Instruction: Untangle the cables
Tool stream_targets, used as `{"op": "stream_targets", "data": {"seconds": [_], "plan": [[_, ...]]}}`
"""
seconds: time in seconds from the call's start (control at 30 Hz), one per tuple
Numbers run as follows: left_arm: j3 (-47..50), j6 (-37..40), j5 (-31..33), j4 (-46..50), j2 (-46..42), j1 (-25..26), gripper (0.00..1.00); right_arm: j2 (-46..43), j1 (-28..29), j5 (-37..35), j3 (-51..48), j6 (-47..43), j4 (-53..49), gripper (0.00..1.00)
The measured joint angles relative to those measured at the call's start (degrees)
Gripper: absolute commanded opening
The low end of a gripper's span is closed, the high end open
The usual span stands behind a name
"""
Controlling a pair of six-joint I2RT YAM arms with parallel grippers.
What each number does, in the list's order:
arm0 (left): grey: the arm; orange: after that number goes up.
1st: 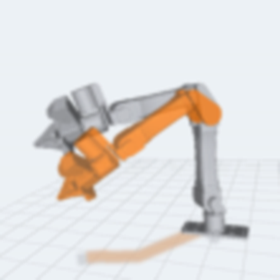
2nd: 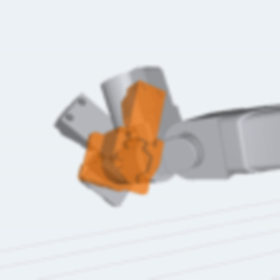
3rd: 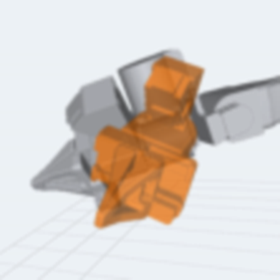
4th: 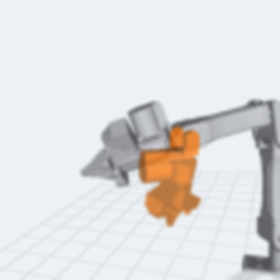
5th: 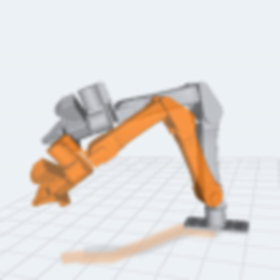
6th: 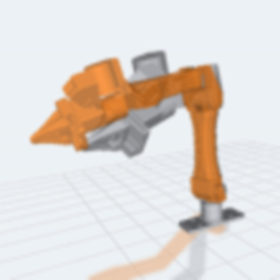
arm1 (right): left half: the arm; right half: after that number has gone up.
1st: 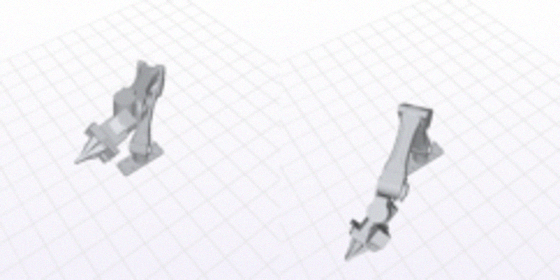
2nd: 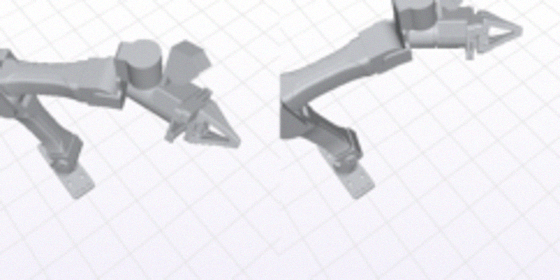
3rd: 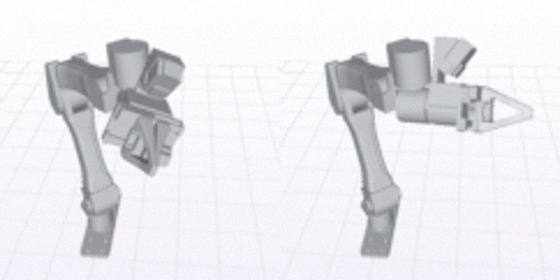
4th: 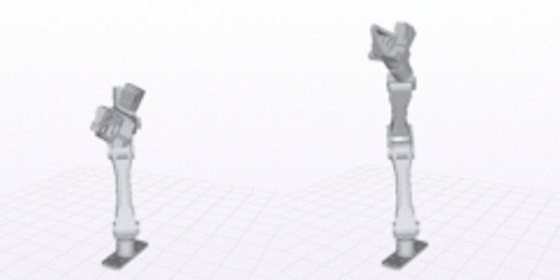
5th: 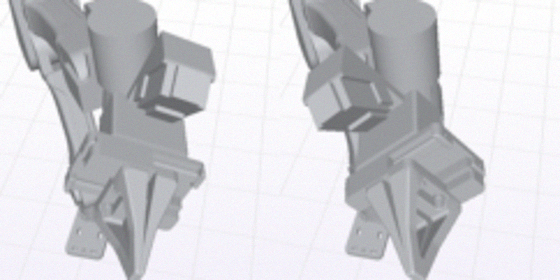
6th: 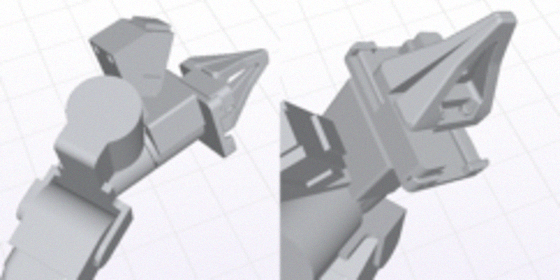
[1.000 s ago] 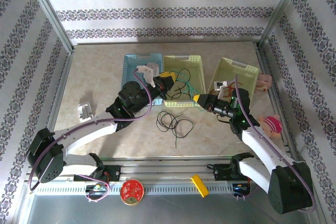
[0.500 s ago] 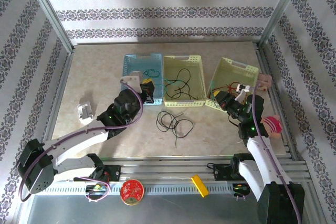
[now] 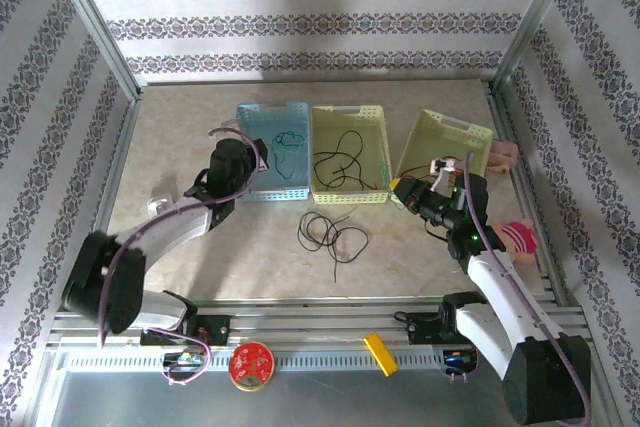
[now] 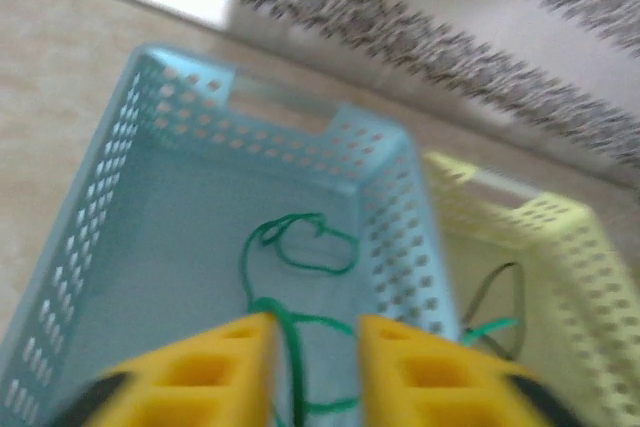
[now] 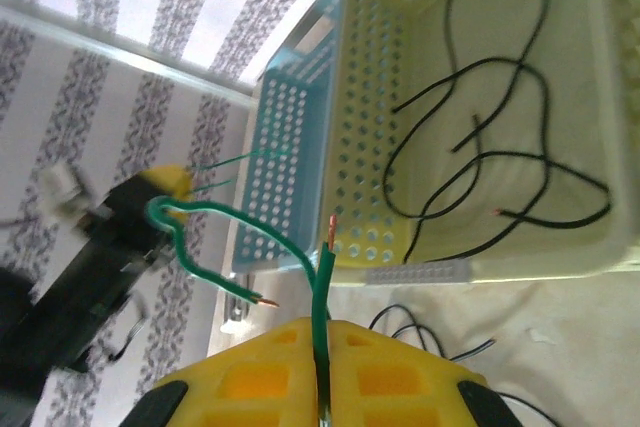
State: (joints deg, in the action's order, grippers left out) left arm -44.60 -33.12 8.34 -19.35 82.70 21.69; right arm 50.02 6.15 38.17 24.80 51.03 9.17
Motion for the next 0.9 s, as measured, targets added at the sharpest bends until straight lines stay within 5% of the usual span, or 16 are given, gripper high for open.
{"op": "stream_targets", "data": {"seconds": [0.17, 0.3, 0.53, 0.9], "plan": [[-0.8, 0.1, -3.6, -0.9, 3.8, -0.6, 0.66, 2.7, 0.5, 3.4, 1.4, -0.9, -0.4, 0.0], [-0.9, 0.5, -13.7, -5.4, 1.8, 1.2, 0.68, 5.1, 1.8, 5.9, 2.1, -1.6, -0.7, 0.0], [-0.5, -0.4, -32.2, -14.2, -1.6, 7.1, 0.7, 10.3, 6.3, 9.8, 4.9, -1.9, -0.5, 0.0], [-1.2, 0.2, -47.8, -15.8, 0.3, 10.0, 0.66, 16.6, 8.7, 17.5, 9.1, -1.0, 0.3, 0.0]]}}
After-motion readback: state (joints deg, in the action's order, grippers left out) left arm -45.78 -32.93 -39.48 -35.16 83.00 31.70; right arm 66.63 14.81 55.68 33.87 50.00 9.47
